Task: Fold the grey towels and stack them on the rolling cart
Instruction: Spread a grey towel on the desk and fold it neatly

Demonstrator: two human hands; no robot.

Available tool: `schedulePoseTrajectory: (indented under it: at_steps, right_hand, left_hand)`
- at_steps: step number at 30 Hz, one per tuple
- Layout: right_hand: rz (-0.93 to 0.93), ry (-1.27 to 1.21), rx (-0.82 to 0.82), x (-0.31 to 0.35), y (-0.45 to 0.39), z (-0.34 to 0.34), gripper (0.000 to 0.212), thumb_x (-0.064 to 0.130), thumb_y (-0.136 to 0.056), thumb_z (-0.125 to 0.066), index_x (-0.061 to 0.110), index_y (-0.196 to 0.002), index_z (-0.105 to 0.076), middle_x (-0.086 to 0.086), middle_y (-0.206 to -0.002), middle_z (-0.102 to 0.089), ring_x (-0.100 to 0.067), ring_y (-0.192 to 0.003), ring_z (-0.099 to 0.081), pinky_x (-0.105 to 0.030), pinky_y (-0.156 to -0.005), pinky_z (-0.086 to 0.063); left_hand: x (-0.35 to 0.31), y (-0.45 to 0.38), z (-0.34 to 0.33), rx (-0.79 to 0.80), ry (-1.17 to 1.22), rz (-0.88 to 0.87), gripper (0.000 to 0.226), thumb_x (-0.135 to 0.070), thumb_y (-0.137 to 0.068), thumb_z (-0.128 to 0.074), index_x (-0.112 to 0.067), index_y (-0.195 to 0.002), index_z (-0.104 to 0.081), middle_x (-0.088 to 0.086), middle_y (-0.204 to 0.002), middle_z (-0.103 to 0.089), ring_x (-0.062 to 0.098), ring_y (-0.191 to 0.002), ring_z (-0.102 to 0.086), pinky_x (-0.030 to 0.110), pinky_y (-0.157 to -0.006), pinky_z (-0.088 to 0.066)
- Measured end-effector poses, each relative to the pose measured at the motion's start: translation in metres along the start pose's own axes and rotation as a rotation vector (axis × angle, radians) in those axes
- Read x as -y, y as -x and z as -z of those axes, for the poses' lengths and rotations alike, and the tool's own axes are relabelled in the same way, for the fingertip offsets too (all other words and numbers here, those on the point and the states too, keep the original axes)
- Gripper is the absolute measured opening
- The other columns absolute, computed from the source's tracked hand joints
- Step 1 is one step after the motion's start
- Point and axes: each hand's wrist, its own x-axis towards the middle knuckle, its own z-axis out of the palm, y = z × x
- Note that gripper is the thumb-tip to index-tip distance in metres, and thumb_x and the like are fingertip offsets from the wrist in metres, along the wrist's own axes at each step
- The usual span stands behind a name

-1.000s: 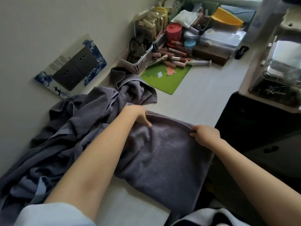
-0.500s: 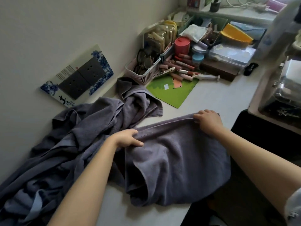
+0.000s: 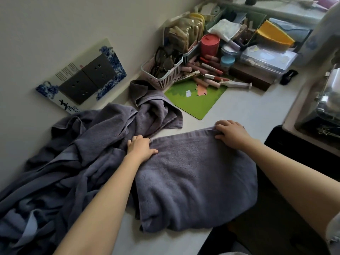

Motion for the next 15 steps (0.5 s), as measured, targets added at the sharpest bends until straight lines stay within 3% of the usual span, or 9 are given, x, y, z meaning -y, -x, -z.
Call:
schedulePoseTrajectory:
  at_steps: [3, 7, 10, 12, 15]
  right_hand:
    - [0.015, 0.076, -0.003, 0.002, -0.002, 0.003, 0.034, 0.037, -0.094, -0.047, 0.02, -0.122, -0.055, -0.001, -0.131, -0.05, -0.025, -0.122, -0.041, -0.034, -0.099, -0.024]
    - [0.013, 0.096, -0.06, 0.008, 0.002, 0.006, 0.03, 0.036, -0.096, -0.043, 0.015, -0.112, -0.056, -0.009, -0.112, -0.059, -0.029, -0.107, -0.053, -0.033, -0.094, -0.026]
    - [0.023, 0.042, -0.11, 0.012, 0.006, 0.023, 0.029, 0.038, -0.095, -0.043, 0.015, -0.108, -0.056, -0.011, -0.107, -0.061, -0.033, -0.098, -0.054, -0.037, -0.093, -0.036]
    - [0.054, 0.006, -0.142, 0.016, 0.008, 0.05, 0.029, 0.039, -0.094, -0.046, 0.015, -0.107, -0.056, -0.011, -0.107, -0.06, -0.034, -0.098, -0.054, -0.037, -0.092, -0.038]
    - [0.144, -0.054, -0.246, 0.029, 0.015, 0.11, 0.03, 0.035, -0.091, -0.054, 0.011, -0.107, -0.059, -0.012, -0.109, -0.058, -0.034, -0.104, -0.052, -0.035, -0.09, -0.033]
  left_hand:
    - [0.003, 0.001, -0.005, -0.032, 0.144, -0.068, 0.051, -0.044, -0.082, -0.065, -0.012, -0.121, -0.058, 0.004, -0.132, -0.042, 0.025, -0.125, -0.034, 0.037, -0.106, -0.026]
    - [0.001, 0.017, 0.002, -0.019, 0.086, -0.055, 0.038, -0.046, -0.081, -0.065, -0.018, -0.107, -0.06, 0.005, -0.117, -0.057, 0.026, -0.116, -0.049, 0.037, -0.097, -0.031]
    - [0.004, 0.039, 0.021, -0.013, 0.273, -0.033, 0.025, -0.035, -0.074, -0.075, -0.018, -0.084, -0.061, 0.004, -0.091, -0.065, 0.025, -0.097, -0.059, 0.029, -0.073, -0.037]
    - [0.01, 0.063, 0.049, -0.073, 0.408, -0.021, 0.03, -0.029, -0.07, -0.08, -0.018, -0.065, -0.053, -0.001, -0.07, -0.059, 0.021, -0.079, -0.058, 0.029, -0.063, -0.035]
    - [0.022, 0.107, 0.101, -0.171, 0.598, -0.01, 0.036, -0.022, -0.068, -0.083, -0.019, -0.057, -0.048, -0.005, -0.056, -0.051, 0.012, -0.061, -0.049, 0.027, -0.053, -0.033]
